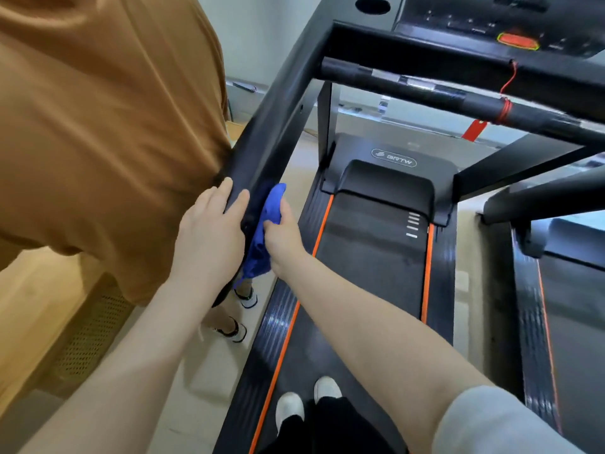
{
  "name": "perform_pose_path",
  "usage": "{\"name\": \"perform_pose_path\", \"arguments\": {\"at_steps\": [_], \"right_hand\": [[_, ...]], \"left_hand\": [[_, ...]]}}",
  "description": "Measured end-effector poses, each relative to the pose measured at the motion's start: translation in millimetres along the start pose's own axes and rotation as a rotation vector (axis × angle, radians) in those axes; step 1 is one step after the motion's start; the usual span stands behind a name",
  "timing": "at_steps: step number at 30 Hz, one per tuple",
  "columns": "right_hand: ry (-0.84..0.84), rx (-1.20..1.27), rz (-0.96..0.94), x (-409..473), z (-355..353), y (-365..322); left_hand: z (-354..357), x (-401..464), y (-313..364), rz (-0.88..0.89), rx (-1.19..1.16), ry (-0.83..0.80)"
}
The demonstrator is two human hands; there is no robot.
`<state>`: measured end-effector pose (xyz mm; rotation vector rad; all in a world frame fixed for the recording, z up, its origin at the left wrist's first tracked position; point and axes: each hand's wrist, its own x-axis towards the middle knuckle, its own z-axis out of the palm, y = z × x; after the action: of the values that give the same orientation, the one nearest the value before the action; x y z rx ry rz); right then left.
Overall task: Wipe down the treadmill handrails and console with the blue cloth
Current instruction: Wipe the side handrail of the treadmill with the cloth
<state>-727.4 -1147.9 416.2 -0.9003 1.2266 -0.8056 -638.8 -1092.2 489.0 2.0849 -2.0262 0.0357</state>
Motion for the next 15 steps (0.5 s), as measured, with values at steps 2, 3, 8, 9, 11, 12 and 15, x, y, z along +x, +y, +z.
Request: {"name": "perform_pose_path", "arguments": {"at_steps": [2, 3, 8, 9, 11, 12, 15], "right_hand": [[-0.01, 0.072, 0.024, 9.8, -4.8, -10.4], [-0.017, 0.089, 0.031, 8.5, -6.7, -13.8], [-0.092, 0.035, 0.164, -9.6, -8.1, 20.5], [-0.113, 0.051, 0.203, -7.6, -7.1, 27.7], [-0.123, 0.115, 0.249, 4.7, -7.6, 26.7], [-0.126, 0.152, 0.251, 14.3, -10.2, 19.7], [-0.13, 0.227, 0.189, 52.5, -25.2, -10.3]], "left_hand": [[-0.4, 4.7, 0.1, 0.034, 0.018, 0.015], [-0.5, 7.3, 0.8, 0.041, 0.03, 0.013], [2.1, 33.9, 13.8, 0.062, 0.077, -0.009], [3.0, 42.8, 17.3, 0.073, 0.084, -0.011], [4.0, 62.7, 23.8, 0.073, 0.098, -0.019], [5.2, 73.2, 26.1, 0.069, 0.105, -0.022], [9.0, 107.8, 30.5, 0.061, 0.124, -0.025]]}}
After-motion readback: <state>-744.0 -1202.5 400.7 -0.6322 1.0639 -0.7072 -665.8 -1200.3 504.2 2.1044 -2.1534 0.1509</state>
